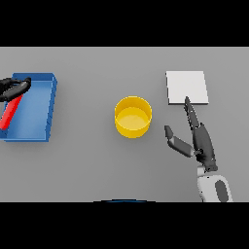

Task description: Pick up the red beaker and tilt it to pour out 1 green nut into yellow bowl. Pick up the yellow bowl and place it on the metallic measuring scale.

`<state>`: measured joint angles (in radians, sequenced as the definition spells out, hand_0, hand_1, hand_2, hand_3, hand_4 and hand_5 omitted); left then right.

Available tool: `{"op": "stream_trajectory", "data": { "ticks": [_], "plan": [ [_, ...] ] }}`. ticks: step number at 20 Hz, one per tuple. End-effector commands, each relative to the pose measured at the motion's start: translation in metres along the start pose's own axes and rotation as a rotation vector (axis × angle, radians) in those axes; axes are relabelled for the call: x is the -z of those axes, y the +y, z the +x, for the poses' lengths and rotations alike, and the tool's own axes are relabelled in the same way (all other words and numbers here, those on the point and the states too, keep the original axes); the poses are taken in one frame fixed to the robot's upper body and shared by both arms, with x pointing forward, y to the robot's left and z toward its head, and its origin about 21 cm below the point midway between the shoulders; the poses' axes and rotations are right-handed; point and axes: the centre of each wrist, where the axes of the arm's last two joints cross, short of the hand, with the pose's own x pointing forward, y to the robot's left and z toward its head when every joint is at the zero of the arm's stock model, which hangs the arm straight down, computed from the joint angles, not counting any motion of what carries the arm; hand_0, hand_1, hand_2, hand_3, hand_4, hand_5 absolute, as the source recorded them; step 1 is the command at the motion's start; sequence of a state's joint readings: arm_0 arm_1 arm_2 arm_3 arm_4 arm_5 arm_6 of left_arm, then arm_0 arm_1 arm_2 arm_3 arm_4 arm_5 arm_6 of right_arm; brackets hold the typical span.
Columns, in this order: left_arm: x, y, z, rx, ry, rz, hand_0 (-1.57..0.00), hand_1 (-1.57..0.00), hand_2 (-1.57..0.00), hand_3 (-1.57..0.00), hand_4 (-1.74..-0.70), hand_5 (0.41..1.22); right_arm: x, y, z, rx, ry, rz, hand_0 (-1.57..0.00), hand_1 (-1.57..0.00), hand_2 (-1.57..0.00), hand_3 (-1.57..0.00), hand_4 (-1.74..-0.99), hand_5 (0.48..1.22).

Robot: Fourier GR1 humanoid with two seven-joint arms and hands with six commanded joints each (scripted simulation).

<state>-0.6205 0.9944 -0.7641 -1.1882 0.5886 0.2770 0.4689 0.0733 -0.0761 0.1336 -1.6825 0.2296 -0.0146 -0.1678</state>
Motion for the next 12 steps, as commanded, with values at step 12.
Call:
{"op": "stream_trajectory", "data": {
  "ticks": [12],
  "plan": [
    [0.013, -0.008, -0.002, -0.003, -0.096, 0.109, -0.03, -0.03, -0.03, -0.02, -0.71, 0.679, 0.007, 0.004, 0.008, -0.121, -0.005, 0.081, 0.00, 0.00, 0.00, 0.00, -1.132, 0.703]
  ]
}}
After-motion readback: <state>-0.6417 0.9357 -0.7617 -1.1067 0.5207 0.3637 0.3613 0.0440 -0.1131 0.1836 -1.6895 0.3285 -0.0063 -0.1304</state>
